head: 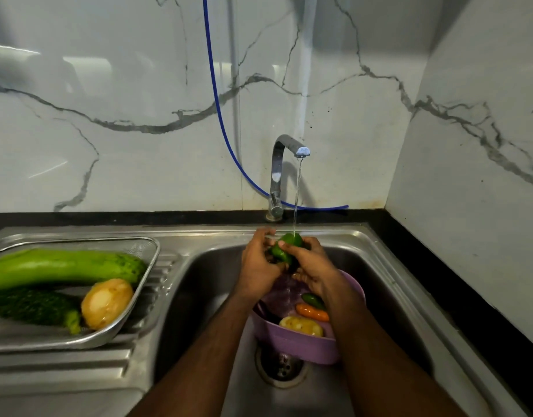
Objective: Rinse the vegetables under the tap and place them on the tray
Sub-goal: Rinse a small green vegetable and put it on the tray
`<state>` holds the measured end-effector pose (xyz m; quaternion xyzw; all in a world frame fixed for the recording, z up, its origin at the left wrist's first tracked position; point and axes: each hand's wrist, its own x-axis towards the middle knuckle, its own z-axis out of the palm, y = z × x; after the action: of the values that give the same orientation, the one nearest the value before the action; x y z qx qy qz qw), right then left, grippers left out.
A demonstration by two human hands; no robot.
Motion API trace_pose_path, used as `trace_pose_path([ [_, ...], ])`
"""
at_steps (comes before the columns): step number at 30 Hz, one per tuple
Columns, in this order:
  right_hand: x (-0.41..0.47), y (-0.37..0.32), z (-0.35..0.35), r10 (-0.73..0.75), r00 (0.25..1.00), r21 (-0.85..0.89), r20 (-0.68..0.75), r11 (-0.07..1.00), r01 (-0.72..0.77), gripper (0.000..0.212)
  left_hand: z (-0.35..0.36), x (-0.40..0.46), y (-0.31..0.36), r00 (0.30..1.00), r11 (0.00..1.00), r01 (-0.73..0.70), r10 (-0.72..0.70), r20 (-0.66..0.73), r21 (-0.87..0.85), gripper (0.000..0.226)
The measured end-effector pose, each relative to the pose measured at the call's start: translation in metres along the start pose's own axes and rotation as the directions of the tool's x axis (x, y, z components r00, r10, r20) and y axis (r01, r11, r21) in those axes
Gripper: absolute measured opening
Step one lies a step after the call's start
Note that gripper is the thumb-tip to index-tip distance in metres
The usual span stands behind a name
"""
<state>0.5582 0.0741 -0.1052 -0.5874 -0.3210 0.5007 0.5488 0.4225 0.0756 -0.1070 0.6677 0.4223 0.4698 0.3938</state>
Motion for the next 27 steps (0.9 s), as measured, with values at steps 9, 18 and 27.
trace_pose_path([
  [9, -0.028, 0.002, 0.015, -0.202, 0.979, -0.510, -0.026, 0.845, 0.161, 0.078, -0.070, -0.020, 0.037, 0.991, 0.870, -0.072, 0.009, 0.130, 0.488, 0.015],
  [18, -0.060, -0.019, 0.037, -0.394, 0.919, -0.615, 0.025, 0.719, 0.325, 0.083, -0.131, -0.031, 0.072, 0.983, 0.787, -0.172, 0.093, 0.162, 0.593, 0.007],
  [27, -0.088, -0.026, 0.062, -0.382, 0.916, -0.565, 0.121, 0.732, 0.380, 0.080, -0.199, -0.054, 0.096, 0.990, 0.781, -0.139, 0.113, 0.081, 0.609, 0.008],
])
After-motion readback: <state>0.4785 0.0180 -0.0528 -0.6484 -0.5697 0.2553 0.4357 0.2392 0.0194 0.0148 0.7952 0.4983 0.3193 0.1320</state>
